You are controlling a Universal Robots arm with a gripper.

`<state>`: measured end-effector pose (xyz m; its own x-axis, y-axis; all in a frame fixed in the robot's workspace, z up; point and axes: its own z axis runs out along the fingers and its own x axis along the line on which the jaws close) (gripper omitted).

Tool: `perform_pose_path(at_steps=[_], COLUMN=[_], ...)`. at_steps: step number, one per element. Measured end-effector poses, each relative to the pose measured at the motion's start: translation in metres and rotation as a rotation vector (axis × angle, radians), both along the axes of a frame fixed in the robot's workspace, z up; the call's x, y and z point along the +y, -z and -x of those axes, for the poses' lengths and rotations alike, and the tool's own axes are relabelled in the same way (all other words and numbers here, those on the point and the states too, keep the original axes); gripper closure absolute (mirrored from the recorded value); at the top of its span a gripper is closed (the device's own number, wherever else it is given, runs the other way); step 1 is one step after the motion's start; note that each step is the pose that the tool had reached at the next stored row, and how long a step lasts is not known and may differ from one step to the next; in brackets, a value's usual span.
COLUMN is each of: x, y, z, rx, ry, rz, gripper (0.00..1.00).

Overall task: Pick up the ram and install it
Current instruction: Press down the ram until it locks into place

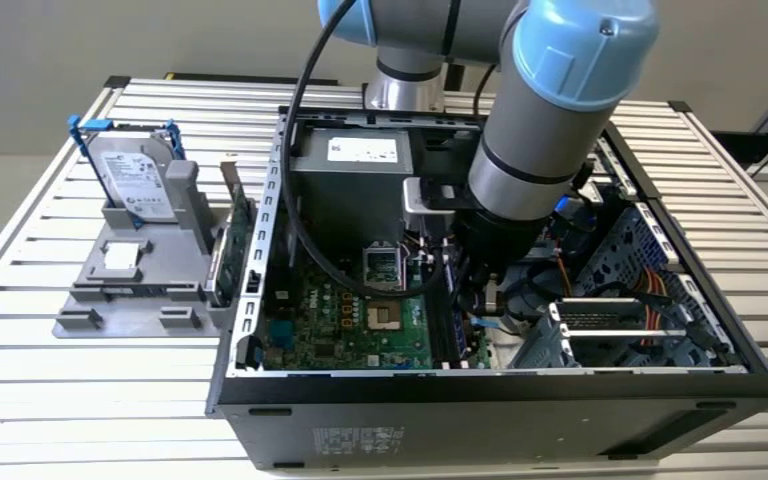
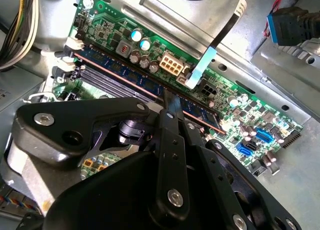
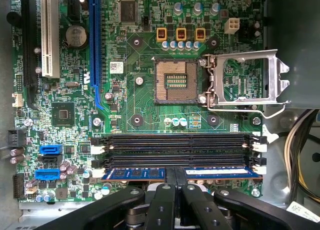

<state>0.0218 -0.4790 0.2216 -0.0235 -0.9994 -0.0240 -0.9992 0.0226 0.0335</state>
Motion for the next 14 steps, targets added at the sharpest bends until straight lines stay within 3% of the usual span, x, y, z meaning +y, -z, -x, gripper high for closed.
perform_pose_path(at_steps=[10,14], x=[0.0,0.0002], y=[0.0022,-0.0062], z=[0.0,0.0], rx=[0.0,-0.0002], ry=[0.0,0.0], rz=[0.0,-0.0007], gripper=[1.0,1.0])
